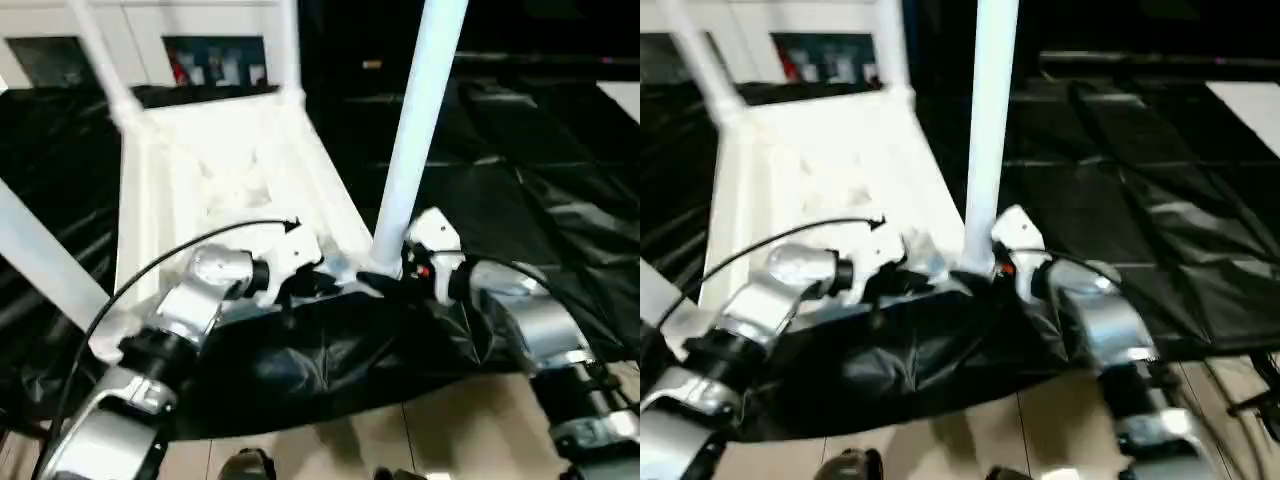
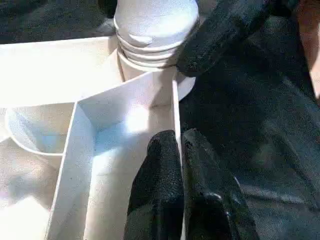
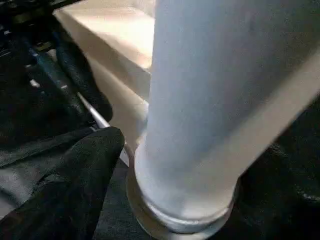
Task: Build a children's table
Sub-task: Rotate leg to tighten
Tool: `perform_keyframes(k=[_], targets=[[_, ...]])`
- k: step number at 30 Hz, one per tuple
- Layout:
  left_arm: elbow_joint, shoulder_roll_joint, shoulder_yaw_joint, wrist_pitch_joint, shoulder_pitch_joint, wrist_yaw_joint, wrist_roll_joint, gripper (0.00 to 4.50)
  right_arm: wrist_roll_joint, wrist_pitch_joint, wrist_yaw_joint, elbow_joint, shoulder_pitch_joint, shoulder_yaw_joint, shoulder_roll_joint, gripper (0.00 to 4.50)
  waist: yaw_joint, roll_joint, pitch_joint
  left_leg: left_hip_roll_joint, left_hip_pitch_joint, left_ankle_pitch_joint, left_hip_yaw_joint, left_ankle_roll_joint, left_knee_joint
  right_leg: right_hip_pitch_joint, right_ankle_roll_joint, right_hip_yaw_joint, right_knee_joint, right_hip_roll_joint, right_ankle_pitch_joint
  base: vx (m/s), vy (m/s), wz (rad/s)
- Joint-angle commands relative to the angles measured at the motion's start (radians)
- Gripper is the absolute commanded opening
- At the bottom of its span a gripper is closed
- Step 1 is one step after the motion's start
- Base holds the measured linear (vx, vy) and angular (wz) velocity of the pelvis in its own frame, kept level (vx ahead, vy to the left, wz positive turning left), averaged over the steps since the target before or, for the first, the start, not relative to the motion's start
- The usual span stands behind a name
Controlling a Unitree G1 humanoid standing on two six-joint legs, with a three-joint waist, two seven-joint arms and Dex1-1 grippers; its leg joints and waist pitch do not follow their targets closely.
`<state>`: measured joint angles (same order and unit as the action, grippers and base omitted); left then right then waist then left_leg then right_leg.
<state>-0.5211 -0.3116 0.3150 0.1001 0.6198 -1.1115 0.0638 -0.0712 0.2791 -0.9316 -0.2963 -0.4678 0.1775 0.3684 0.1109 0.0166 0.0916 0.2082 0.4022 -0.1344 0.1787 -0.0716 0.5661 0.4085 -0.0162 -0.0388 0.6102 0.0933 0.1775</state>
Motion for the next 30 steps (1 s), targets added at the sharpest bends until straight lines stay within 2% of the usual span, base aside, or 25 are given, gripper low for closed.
perform_keyframes(k=[1, 5, 6, 9, 13, 15, 17, 18, 20, 21, 22, 23, 24, 25, 26, 28, 30], targets=[[0.023, 0.009, 0.052, -0.017, -0.005, -0.025, 0.021, 0.0, -0.017, -0.009, -0.06, 0.033, -0.004, 0.055, -0.014, 3.58, -0.005, -0.008, -0.074, 0.016, -0.03, -0.284, 0.003, 0.025, -0.061, -0.037, 0.212, 0.028, -0.076, 0.037, 0.235, 0.0, 0.0, 0.0], [0.034, -0.006, 0.055, -0.013, -0.015, -0.041, 0.022, 0.0, -0.034, 0.008, -0.08, 0.046, -0.008, 0.053, -0.006, 3.4, -0.004, -0.01, -0.077, 0.016, -0.027, -0.253, 0.002, 0.03, -0.06, -0.039, 0.219, 0.027, -0.07, 0.036, 0.197, 0.0, 0.0, 0.0], [0.034, -0.009, 0.058, -0.015, -0.017, -0.042, 0.023, 0.0, -0.036, 0.01, -0.082, 0.048, -0.007, 0.054, -0.005, 3.16, -0.004, -0.011, -0.078, 0.015, -0.025, -0.238, 0.003, 0.036, -0.058, -0.041, 0.224, 0.027, -0.068, 0.035, 0.172, 0.0, 0.0, 0.0], [0.031, -0.014, 0.061, -0.02, -0.019, -0.049, 0.019, 0.0, -0.04, 0.018, -0.095, 0.051, -0.003, 0.062, -0.008, 2.98, -0.004, -0.012, -0.078, 0.014, -0.026, -0.227, 0.004, 0.043, -0.056, -0.04, 0.23, 0.026, -0.067, 0.034, 0.157, 0.0, 0.0, 0.0], [0.037, -0.008, 0.055, -0.006, -0.022, -0.041, 0.015, 0.0, -0.032, 0.022, -0.079, 0.047, 0.014, 0.069, -0.028, 2.74, -0.005, -0.012, -0.076, 0.014, -0.026, -0.244, 0.004, 0.039, -0.058, -0.039, 0.226, 0.026, -0.069, 0.035, 0.185, 0.0, 0.0, 0.0], [0.034, 0.006, 0.045, 0.006, -0.016, -0.013, 0.014, 0.0, -0.006, 0.018, 0.001, 0.015, 0.012, 0.058, -0.062, 2.7, -0.006, -0.011, -0.075, 0.014, -0.026, -0.253, 0.003, 0.032, -0.06, -0.037, 0.222, 0.027, -0.071, 0.035, 0.198, 0.0, 0.0, 0.0], [0.021, 0.027, 0.031, 0.031, -0.003, 0.025, 0.013, 0.0, 0.021, 0.019, 0.089, -0.026, 0.004, 0.043, -0.097, 2.68, -0.01, -0.01, -0.072, 0.013, -0.027, -0.28, 0.003, 0.015, -0.064, -0.034, 0.215, 0.027, -0.075, 0.036, 0.24, 0.0, 0.0, 0.0], [-0.005, 0.061, 0.013, 0.064, 0.021, 0.09, 0.018, 0.0, 0.04, 0.031, 0.209, -0.078, -0.009, 0.012, -0.15, 2.67, -0.015, -0.012, -0.068, 0.012, -0.029, -0.323, 0.002, -0.001, -0.068, -0.031, 0.201, 0.026, -0.081, 0.036, 0.302, 0.0, 0.0, 0.0], [-0.035, 0.1, -0.004, 0.094, 0.05, 0.16, 0.024, 0.0, 0.048, 0.052, 0.335, -0.13, -0.023, -0.027, -0.208, 2.66, -0.024, -0.009, -0.063, 0.009, -0.035, -0.387, -0.002, -0.031, -0.072, -0.022, 0.178, 0.026, -0.092, 0.039, 0.413, -0.028, -0.001, -0.01], [-0.037, 0.103, -0.005, 0.095, 0.052, 0.165, 0.025, 0.0, 0.047, 0.054, 0.344, -0.134, -0.025, -0.03, -0.212, 2.66, -0.03, -0.013, -0.063, 0.008, -0.037, -0.421, -0.009, -0.045, -0.074, -0.025, 0.153, 0.022, -0.099, 0.041, 0.483, -0.064, 0.009, -0.06], [-0.079, 0.15, -0.024, 0.117, 0.087, 0.245, 0.028, 0.0, 0.044, 0.08, 0.483, -0.192, -0.048, -0.08, -0.273, 2.66, -0.035, -0.012, -0.06, 0.005, -0.033, -0.427, -0.009, -0.047, -0.076, -0.023, 0.134, 0.023, -0.103, 0.04, 0.512, -0.064, 0.009, -0.06], [-0.117, 0.195, -0.04, 0.136, 0.118, 0.312, 0.028, 0.0, 0.04, 0.09, 0.599, -0.244, -0.072, -0.122, -0.323, 2.66, -0.036, -0.005, -0.061, 0.006, -0.039, -0.452, -0.015, -0.061, -0.077, -0.018, 0.126, 0.022, -0.106, 0.042, 0.537, -0.056, 0.014, -0.07], [-0.126, 0.208, -0.043, 0.139, 0.127, 0.328, 0.027, 0.0, 0.038, 0.09, 0.626, -0.258, -0.079, -0.131, -0.336, 2.65, -0.039, -0.007, -0.061, 0.005, -0.04, -0.461, -0.016, -0.064, -0.077, -0.017, 0.122, 0.02, -0.109, 0.042, 0.543, 0.0, 0.0, 0.0], [-0.128, 0.212, -0.043, 0.139, 0.129, 0.333, 0.028, 0.0, 0.04, 0.085, 0.63, -0.261, -0.082, -0.13, -0.339, 2.65, -0.041, -0.01, -0.062, 0.004, -0.036, -0.467, -0.019, -0.061, -0.08, -0.023, 0.114, 0.016, -0.111, 0.041, 0.537, 0.0, 0.0, 0.0], [-0.138, 0.234, -0.037, 0.133, 0.141, 0.356, 0.036, 0.0, 0.06, 0.056, 0.655, -0.281, -0.097, -0.117, -0.358, 2.65, -0.04, -0.003, -0.062, 0.004, -0.035, -0.467, -0.02, -0.058, -0.081, -0.023, 0.112, 0.016, -0.112, 0.041, 0.525, 0.0, 0.0, 0.0], [-0.141, 0.249, -0.034, 0.129, 0.145, 0.365, 0.041, 0.0, 0.07, 0.03, 0.648, -0.289, -0.106, -0.105, -0.37, 2.65, -0.046, -0.007, -0.068, 0.005, -0.029, -0.438, -0.017, -0.046, -0.085, -0.03, 0.121, 0.015, -0.11, 0.037, 0.433, 0.0, 0.0, 0.0], [-0.142, 0.257, -0.029, 0.119, 0.145, 0.361, 0.047, 0.0, 0.069, 0.019, 0.633, -0.287, -0.11, -0.105, -0.381, 2.65, -0.047, -0.009, -0.067, 0.005, -0.033, -0.427, -0.011, -0.032, -0.081, -0.024, 0.139, 0.019, -0.11, 0.034, 0.384, 0.0, 0.0, 0.0]])
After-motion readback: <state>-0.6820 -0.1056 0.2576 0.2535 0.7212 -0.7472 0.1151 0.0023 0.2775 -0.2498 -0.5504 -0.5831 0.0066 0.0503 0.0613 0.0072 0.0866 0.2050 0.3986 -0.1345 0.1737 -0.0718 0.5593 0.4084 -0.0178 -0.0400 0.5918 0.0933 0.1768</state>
